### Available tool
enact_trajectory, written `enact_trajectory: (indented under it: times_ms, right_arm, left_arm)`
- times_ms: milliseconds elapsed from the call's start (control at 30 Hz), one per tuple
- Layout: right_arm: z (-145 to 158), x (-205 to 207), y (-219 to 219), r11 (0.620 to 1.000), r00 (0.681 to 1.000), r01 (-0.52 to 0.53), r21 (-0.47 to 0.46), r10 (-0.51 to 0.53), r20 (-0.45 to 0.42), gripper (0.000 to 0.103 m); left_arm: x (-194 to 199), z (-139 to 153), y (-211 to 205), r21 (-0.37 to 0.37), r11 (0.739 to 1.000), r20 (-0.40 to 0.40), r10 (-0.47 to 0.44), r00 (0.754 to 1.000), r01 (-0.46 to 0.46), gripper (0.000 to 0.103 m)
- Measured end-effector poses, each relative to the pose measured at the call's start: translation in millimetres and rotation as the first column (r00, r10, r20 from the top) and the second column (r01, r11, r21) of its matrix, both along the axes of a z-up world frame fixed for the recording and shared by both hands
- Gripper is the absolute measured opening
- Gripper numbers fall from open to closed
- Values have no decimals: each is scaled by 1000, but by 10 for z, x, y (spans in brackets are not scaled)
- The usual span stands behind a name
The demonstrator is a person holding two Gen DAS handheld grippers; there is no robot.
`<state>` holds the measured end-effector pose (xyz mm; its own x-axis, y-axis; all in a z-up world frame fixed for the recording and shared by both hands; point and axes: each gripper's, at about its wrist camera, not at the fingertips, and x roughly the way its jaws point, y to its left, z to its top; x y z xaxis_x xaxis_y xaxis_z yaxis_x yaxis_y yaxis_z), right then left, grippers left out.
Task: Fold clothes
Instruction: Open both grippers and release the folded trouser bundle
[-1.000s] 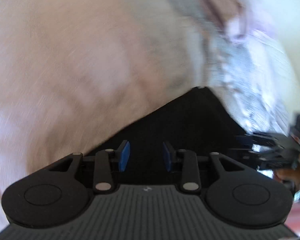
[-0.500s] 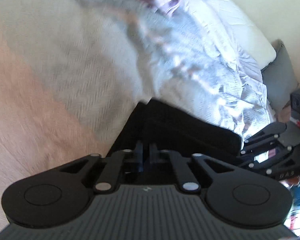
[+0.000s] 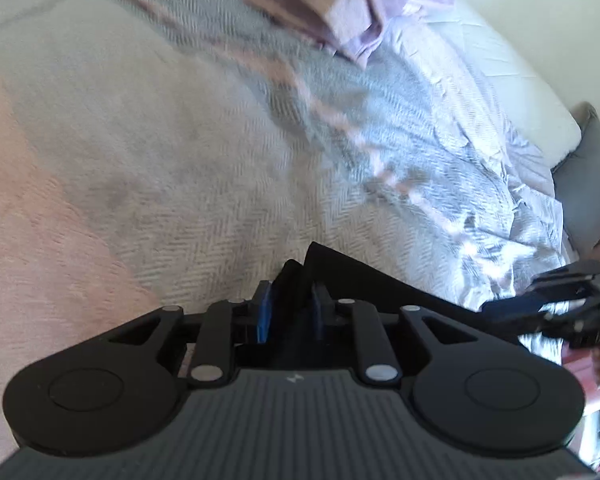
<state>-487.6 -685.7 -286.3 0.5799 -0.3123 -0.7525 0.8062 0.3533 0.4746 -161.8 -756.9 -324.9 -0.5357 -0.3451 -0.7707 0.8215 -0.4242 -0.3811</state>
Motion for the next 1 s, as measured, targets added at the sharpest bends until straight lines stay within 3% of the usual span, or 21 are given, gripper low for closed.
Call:
enact_trajectory:
  times_ms: [133, 233, 367, 433, 500, 567, 667, 700, 767, 800, 1000]
  right_arm:
    - [119, -193, 359, 990, 992, 129, -62, -128, 10, 22]
    - [169, -215, 607, 969, 977, 213, -122, -208, 58, 22]
    - [-27, -55, 606, 981, 986, 168, -100, -165, 37, 22]
    - [-179, -51, 534, 980, 984, 179, -90, -179, 9, 22]
    - [-151, -102, 504, 975, 979, 203, -94, -205, -11, 22]
    - [-49, -157, 518, 966, 970, 229, -117, -236, -57, 22]
    - [111, -251, 652, 960, 963, 269, -82, -271, -5, 23]
    - [168, -274, 711, 957, 960, 280, -70, -280, 15, 28]
    - [235, -182, 908, 963, 963, 267, -33, -266, 44, 55]
    - [253, -122, 1015, 966, 965, 258, -13, -257, 57, 74]
    - [-106, 473, 1643, 964, 967, 202, 173, -224, 118, 75]
  left_arm:
    - [200, 235, 353, -12, 1000, -35, -18, 999, 18, 16]
    - [155, 76, 518, 36, 999, -36, -34, 999, 35, 16]
    - [-4, -406, 505, 94, 994, 18, -58, 998, 56, 13]
    - [22, -471, 452, 101, 994, 8, -36, 999, 35, 11]
    - [154, -348, 500, 86, 996, 14, -5, 1000, 4, 11]
    - [315, -179, 580, 65, 997, 23, 27, 999, -28, 18]
    - [650, 68, 803, 49, 994, 47, 98, 994, -100, 30]
    - [788, 131, 914, 50, 990, 58, 126, 990, -129, 32]
    - [1086, 188, 1167, 70, 979, 88, 185, 979, -192, 39]
    - [1228, 187, 1299, 85, 971, 103, 213, 972, -222, 41]
    - [1708, -236, 1772, 223, 914, 37, 340, 940, -340, 45]
